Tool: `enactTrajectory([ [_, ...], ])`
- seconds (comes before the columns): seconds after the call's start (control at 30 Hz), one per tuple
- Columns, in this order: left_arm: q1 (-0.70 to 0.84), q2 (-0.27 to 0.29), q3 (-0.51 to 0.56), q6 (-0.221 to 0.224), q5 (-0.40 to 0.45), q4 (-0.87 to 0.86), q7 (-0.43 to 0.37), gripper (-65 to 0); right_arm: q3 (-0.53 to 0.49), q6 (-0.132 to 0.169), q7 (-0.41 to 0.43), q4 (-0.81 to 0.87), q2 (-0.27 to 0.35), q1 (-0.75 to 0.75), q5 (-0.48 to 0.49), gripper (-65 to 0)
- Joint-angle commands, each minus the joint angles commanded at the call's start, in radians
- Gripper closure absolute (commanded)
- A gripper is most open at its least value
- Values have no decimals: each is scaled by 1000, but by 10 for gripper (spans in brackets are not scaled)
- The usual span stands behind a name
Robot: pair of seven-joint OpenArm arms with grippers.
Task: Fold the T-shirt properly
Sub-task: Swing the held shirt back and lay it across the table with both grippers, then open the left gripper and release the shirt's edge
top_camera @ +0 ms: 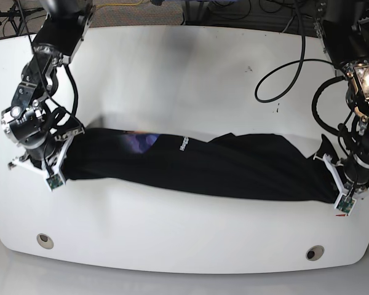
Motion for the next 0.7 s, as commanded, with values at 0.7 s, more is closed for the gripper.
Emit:
enactTrajectory([
  [0.7,348,34,-83,0,2,-6,0,-18,11,0,157,-5,-68,-301,0,0],
])
